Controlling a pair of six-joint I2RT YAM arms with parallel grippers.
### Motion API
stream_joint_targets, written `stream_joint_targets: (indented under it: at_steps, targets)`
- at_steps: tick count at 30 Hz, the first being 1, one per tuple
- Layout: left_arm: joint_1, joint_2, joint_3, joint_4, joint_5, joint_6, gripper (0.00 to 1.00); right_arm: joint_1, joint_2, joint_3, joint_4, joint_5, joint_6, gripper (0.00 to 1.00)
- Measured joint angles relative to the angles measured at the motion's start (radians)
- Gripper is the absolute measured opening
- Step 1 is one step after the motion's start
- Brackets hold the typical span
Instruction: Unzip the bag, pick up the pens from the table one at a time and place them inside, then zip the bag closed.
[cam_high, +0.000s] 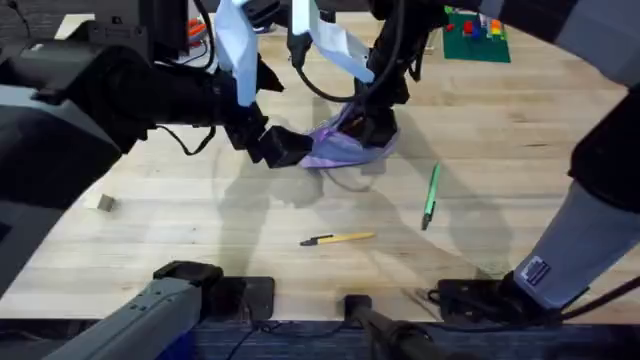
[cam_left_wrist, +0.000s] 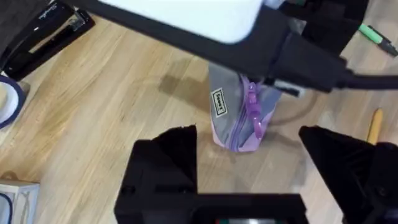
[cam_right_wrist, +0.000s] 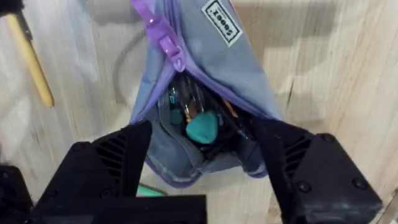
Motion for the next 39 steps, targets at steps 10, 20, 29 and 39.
stream_joint_targets:
  at_steps: [10, 20, 29, 39]
  targets:
    - [0.000, 0.000, 0.000, -0.031, 0.000, 0.000, 0.993, 0.000, 0.000, 0.000, 0.000, 0.000, 0.028, 0.996]
    - [0.000, 0.000, 0.000, -0.034, 0.000, 0.000, 0.993, -0.005, -0.039, 0.000, -0.010, 0.000, 0.168, 0.996]
    - [0.000, 0.000, 0.000, -0.034, 0.000, 0.000, 0.992, -0.065, -0.278, 0.000, -0.059, 0.000, 0.365, 0.996]
    - [0.000, 0.000, 0.000, -0.034, 0.000, 0.000, 0.993, -0.167, -0.446, 0.000, -0.096, 0.000, 0.615, 0.996]
